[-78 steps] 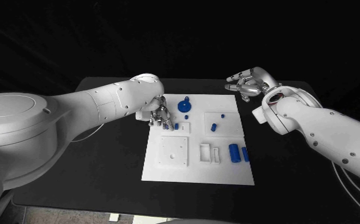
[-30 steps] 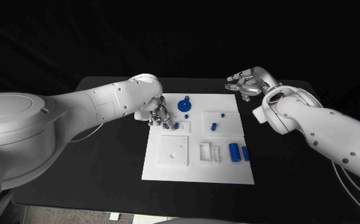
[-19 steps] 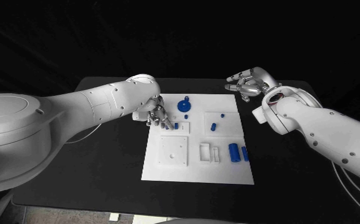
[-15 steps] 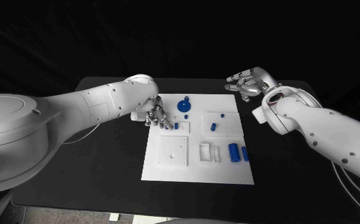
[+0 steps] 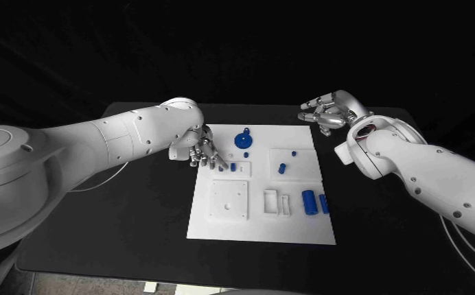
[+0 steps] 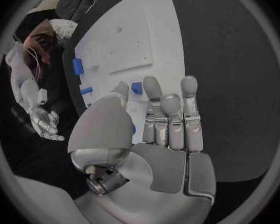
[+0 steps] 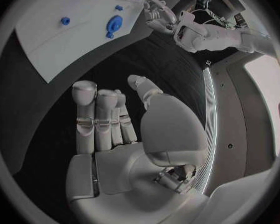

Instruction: Assemble the parts on the task board

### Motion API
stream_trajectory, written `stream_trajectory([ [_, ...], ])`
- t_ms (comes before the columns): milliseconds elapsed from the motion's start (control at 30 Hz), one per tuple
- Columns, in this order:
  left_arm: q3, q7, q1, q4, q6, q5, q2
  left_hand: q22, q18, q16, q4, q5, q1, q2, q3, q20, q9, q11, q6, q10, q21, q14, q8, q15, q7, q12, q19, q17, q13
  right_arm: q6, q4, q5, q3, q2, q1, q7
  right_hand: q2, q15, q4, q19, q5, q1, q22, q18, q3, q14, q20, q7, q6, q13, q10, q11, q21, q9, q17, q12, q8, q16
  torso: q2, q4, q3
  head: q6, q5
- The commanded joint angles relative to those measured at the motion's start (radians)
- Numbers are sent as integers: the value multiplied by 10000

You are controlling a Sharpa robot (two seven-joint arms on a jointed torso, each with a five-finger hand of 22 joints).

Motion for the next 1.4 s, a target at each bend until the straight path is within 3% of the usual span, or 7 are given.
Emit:
stream_trajectory([
  [33,156,153,36,285,-523,404,-170,172,-222,9,-240,-38,-131,170,67,-85,-726,85,-289,-38,-69,-51,144,-6,52,60,6,-110,-256,37,28,-41,3,-10,-14,67,20,-19,-18,264,59,-96,801,119,-4,-61,13,32,-58,-8,-59,15,-14,-14,-4,-26,-1,-52,4,10,11,19,9],
  [233,437,199,79,770,-1192,654,-554,169,-230,39,-267,-40,-116,160,82,-92,-2171,201,-882,-41,-101,-1,-339,44,317,194,76,-182,-369,27,30,-38,3,-25,-25,63,20,-19,-18,264,59,-96,801,119,-4,-61,13,32,-58,-8,-59,15,-14,-14,-4,-26,-1,-52,-21,19,1,52,44],
  [267,460,195,91,840,-1263,673,-618,181,-185,80,-228,-39,-83,148,71,-62,-3753,212,-737,-71,-155,12,-89,63,343,339,125,-270,-551,27,30,-37,3,-28,-27,62,20,-19,-18,264,59,-96,801,119,-4,-61,13,32,-58,-8,-59,15,-14,-14,-4,-26,-1,-52,-27,24,1,54,44],
  [400,506,174,118,1171,-1553,712,-902,182,-192,94,-253,-39,-35,193,100,-57,-4086,259,-1104,-76,-157,7,-146,82,448,371,129,-286,-592,26,36,-31,3,-42,-33,60,20,-19,-18,264,59,-96,801,119,-4,-61,13,32,-58,-8,-59,15,-14,-14,-4,-26,-1,-52,-41,27,3,79,55],
  [733,466,667,70,2847,-4214,243,-1984,-135,-93,-785,-2729,1787,430,1981,-409,69,-7300,336,-1032,-178,-870,86,62,167,599,-221,253,-913,-1339,-13,78,-11,3,-146,-72,68,26,-18,-5,271,63,-103,803,119,-25,-55,14,33,-70,-16,-54,15,-16,-13,-1,-26,0,-46,-28,33,1,165,67],
  [967,237,843,-83,4185,-5732,-399,-2751,-125,-140,-1093,-2190,1567,437,1519,-279,15,-8828,306,-969,99,-1338,331,441,134,624,-554,576,-893,-1566,-33,108,-5,4,-221,-112,65,26,-18,-5,271,63,-103,803,119,-25,-55,14,33,-70,-16,-54,15,-16,-13,-1,-26,0,-46,-38,54,-2,189,92],
  [1400,-120,463,-344,5222,-6373,-1351,-3257,194,-138,-899,-631,1506,508,636,205,-36,-8807,215,-521,384,-1346,567,857,57,452,-417,829,-587,-1376,-43,115,0,4,-249,-164,58,26,-18,-5,271,63,-103,803,119,-25,-55,14,33,-70,-16,-54,15,-16,-13,-1,-26,0,-46,-55,56,-2,189,129],
])
